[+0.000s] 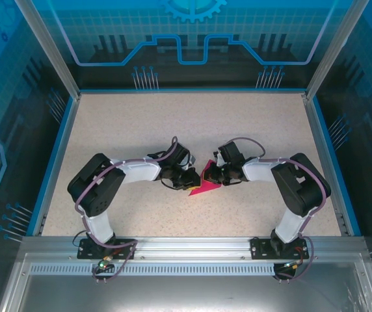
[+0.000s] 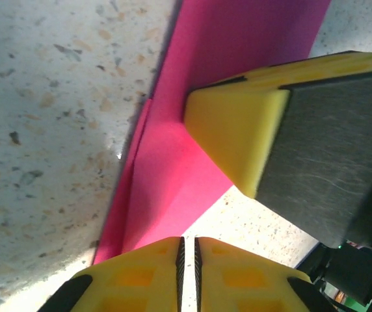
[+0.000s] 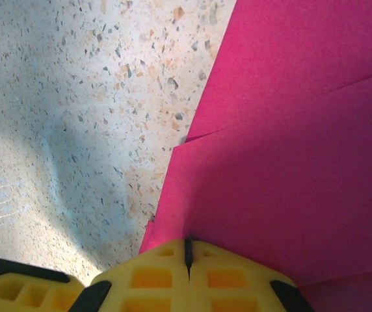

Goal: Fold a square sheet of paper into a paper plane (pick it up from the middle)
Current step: Fourth fold the wing at the center of the table.

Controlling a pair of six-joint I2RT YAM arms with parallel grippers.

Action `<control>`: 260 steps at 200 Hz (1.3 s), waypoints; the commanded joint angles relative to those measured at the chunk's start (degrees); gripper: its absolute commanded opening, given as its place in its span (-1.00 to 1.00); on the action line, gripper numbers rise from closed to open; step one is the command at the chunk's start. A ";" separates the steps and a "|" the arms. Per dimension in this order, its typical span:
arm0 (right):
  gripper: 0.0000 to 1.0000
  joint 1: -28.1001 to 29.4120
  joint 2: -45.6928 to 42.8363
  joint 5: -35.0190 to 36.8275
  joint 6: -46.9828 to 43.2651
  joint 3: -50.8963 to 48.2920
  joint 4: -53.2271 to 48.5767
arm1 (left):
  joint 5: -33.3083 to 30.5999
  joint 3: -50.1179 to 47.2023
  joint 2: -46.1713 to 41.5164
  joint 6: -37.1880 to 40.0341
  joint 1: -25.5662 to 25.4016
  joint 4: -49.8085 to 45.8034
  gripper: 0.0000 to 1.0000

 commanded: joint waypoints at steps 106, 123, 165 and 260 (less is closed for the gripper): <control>-1.00 -0.36 6.24 7.58 -0.79 -1.34 -10.27 | 0.65 -0.16 1.87 1.75 -0.56 -5.70 -0.57; -1.00 -0.43 6.38 7.80 -0.80 -1.32 -10.49 | -1.05 -0.03 1.60 2.10 -0.48 -6.52 -0.57; -1.00 -0.38 6.70 7.94 -0.90 -1.03 -10.93 | -4.03 -0.01 0.76 2.88 -0.53 -7.89 -0.57; -1.00 -0.44 7.51 9.20 -1.31 -0.96 -12.57 | -4.95 -3.62 -0.77 3.08 0.17 -7.80 -0.69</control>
